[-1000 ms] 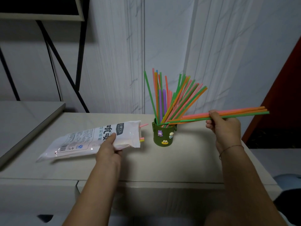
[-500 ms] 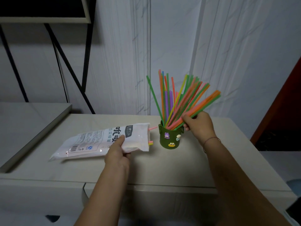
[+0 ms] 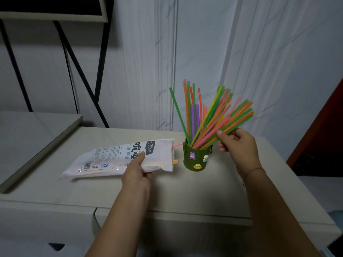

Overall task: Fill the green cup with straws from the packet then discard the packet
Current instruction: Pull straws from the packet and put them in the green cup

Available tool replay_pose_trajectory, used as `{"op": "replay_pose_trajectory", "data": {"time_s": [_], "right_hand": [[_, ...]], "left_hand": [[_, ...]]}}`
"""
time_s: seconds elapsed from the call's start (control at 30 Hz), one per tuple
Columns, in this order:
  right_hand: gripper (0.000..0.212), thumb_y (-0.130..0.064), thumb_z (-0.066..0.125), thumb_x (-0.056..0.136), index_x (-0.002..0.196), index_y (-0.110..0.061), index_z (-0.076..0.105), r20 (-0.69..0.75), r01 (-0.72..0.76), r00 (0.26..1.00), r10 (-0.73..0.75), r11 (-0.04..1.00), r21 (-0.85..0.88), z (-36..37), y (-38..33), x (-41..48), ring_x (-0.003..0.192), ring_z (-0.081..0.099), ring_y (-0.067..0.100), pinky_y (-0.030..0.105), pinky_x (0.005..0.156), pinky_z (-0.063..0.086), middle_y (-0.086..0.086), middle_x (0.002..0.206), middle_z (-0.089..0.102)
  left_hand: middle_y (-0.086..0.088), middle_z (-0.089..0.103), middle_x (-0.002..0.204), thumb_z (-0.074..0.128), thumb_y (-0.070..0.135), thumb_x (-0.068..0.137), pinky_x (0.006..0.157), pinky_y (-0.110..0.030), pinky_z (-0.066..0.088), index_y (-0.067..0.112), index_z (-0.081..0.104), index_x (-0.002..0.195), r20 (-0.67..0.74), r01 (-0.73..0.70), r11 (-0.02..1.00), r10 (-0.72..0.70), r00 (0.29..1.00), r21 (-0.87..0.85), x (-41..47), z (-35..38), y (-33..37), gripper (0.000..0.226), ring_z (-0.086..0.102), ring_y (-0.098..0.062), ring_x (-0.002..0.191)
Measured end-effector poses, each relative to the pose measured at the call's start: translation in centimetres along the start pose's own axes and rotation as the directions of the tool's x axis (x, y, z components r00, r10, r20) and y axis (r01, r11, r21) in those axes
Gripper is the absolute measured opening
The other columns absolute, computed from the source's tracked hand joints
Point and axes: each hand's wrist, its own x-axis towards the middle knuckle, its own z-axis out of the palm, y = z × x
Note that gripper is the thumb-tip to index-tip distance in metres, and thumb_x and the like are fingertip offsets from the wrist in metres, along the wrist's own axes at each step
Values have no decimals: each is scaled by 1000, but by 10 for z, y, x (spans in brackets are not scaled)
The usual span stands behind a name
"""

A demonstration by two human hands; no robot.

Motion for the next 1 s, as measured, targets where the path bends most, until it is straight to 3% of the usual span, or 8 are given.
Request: {"op": "replay_pose_trajectory", "data": {"time_s": [0.13,0.27,0.37,0.53,0.67,0.77,0.87,1.0], "right_hand": [[17,-8,63,86,72,-19,61,-49,7,999,-7,1000,9,2,-1,2,44,59,5,19,52,54,-4,49,62],[20,3,58,86,71,-10,60,-60,-28,998,31,999,44,6,6,2,40,56,3,16,47,52,6,60,60],[10,4,55,86,85,-2,63,-67,-74,995,77,996,49,4,10,3,41,57,3,16,49,53,8,62,60],[15,1,59,85,100,1,59,50,-232,972,231,972,17,-3,8,-6,49,58,12,16,48,53,9,65,60],[5,-2,58,87,84,2,58,233,-397,874,426,904,-160,-11,1,-23,37,55,9,18,38,48,14,61,56],[13,-12,57,90,80,-3,60,390,-456,778,493,869,-190,-5,-3,-38,41,60,8,19,40,49,14,68,59],[19,-22,54,93,91,-4,61,495,-593,690,528,805,-32,10,-8,-50,54,68,13,24,48,55,14,77,64],[42,-36,41,97,117,-2,56,642,-803,544,540,557,212,29,-12,-59,87,69,28,36,64,60,17,106,68]], "left_hand": [[-8,66,113,64,-4,83,47,-31,55,14,58,86,32,36,999,-36,999,7,-2,0,-1,19,63,-17,73],[-4,67,94,64,-3,84,50,-29,57,14,59,87,103,65,998,-63,993,-18,-6,-1,0,18,65,-17,77],[-4,68,93,64,-2,84,61,-31,58,14,59,89,118,65,998,-62,991,-15,-7,-1,1,18,66,-17,81],[-4,68,92,63,-3,85,50,-30,58,13,59,90,141,39,999,-36,989,-19,-9,-3,2,18,65,-16,79],[-5,68,113,66,-1,83,69,-31,58,13,59,120,155,-53,999,52,987,6,-13,-5,2,41,68,-16,87],[-4,70,115,69,1,80,81,-35,58,20,61,110,199,-149,988,139,970,40,-15,-7,2,36,69,-18,96],[-2,73,107,71,1,79,84,-37,58,26,62,97,256,-218,975,200,946,43,-20,-8,3,31,71,-17,94],[-1,74,106,74,3,76,78,-33,58,21,67,98,274,-321,945,291,917,70,-24,-8,3,30,73,-15,88]]}}
